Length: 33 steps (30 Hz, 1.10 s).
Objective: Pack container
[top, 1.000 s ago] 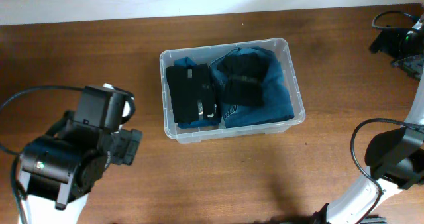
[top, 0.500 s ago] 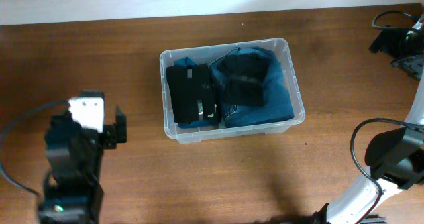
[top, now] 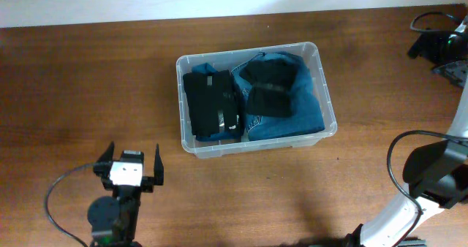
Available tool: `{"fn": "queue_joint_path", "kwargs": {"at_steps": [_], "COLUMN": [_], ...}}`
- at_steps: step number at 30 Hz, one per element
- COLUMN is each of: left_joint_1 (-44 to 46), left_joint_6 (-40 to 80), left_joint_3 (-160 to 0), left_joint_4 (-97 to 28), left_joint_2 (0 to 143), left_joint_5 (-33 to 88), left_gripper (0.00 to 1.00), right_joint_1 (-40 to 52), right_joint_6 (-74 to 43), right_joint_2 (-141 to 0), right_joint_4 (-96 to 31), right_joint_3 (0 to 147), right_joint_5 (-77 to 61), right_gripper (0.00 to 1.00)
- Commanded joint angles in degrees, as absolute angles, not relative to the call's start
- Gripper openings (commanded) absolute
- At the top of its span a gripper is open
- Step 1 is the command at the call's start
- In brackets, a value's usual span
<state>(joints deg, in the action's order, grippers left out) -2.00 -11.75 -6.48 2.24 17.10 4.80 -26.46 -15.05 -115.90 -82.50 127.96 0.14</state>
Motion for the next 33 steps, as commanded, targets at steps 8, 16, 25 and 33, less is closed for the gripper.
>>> {"fn": "queue_joint_path", "kwargs": {"at_steps": [8,16,25,33], "left_joint_1": [-2.5,-2.5,-2.7,-2.7], "left_joint_6": [-11.1,-11.0,-11.0,-11.0], "left_joint_3": [-0.5,-0.5,-0.5,-0.5], "left_joint_4": [-2.3,-4.0,-4.4,-4.4], "left_joint_2": [3.5,0.2,0.4,0.4], "left_joint_5": [4.7,3.7,3.6,3.7], "left_gripper": [0.99,0.99,0.99,0.99], "right_joint_1": [-26.7,-26.7,-26.7,-26.7], "right_joint_6": [-15.5,-15.5,-15.5,-15.5], "right_joint_2": [-115.9,-115.9,-115.9,-115.9], "right_joint_4": [-82.5,-82.5,-82.5,-82.5], "right_joint_3": [127.8,127.8,127.8,127.8], "right_joint_5": [0.4,0.4,0.4,0.4], "right_gripper": [0.98,0.99,0.98,0.99]}}
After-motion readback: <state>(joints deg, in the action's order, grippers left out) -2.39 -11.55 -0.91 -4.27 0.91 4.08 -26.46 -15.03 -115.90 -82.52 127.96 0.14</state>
